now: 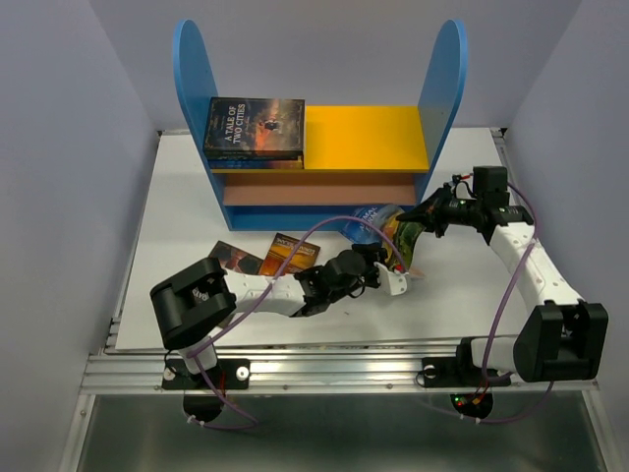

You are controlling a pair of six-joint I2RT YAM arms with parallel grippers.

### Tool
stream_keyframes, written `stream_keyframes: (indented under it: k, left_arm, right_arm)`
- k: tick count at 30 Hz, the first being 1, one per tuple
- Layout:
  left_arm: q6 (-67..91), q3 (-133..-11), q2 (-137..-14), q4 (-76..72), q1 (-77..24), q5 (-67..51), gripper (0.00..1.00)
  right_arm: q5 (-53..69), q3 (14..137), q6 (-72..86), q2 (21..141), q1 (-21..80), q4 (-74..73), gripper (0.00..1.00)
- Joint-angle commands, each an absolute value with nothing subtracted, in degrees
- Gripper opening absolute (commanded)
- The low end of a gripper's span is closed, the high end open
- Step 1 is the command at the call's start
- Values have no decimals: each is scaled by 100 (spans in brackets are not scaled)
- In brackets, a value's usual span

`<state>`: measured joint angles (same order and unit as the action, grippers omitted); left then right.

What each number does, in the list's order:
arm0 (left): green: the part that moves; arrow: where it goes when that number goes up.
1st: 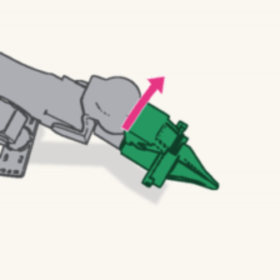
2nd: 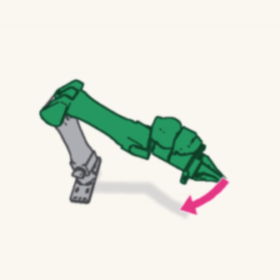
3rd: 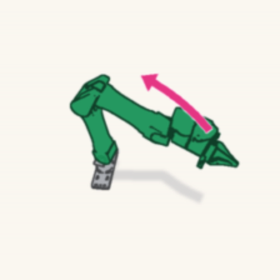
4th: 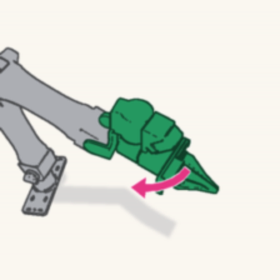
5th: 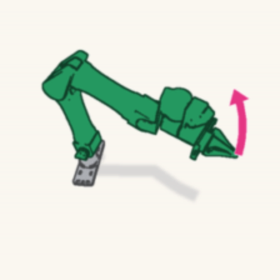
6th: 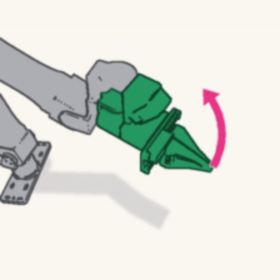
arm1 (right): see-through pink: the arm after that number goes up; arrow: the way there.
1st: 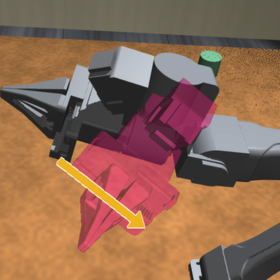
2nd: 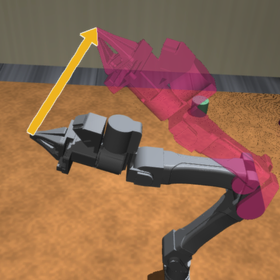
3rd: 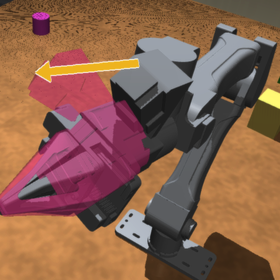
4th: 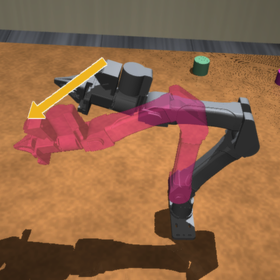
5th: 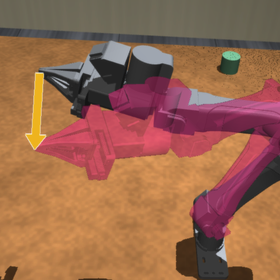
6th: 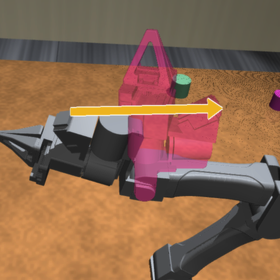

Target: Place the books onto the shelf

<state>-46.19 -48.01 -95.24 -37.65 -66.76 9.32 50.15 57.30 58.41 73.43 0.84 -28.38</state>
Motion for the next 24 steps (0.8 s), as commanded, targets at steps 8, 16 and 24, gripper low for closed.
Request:
stream_keyframes:
  k: [8, 16, 24]
  left_arm:
    - [-4675, -4843, -9317, -4632, -6715, 871, 24]
    - [-4773, -5001, -9299, -4571, -6715, 1247, 0]
    - [-4588, -4816, -8684, -4553, -6706, 1608, 0]
  right_arm:
    - [5326, 5774, 6311, 7110, 114, -2646, 1]
    - [4984, 5748, 6030, 7110, 114, -2742, 1]
    - [2316, 7179, 3975, 7488, 114, -4806, 94]
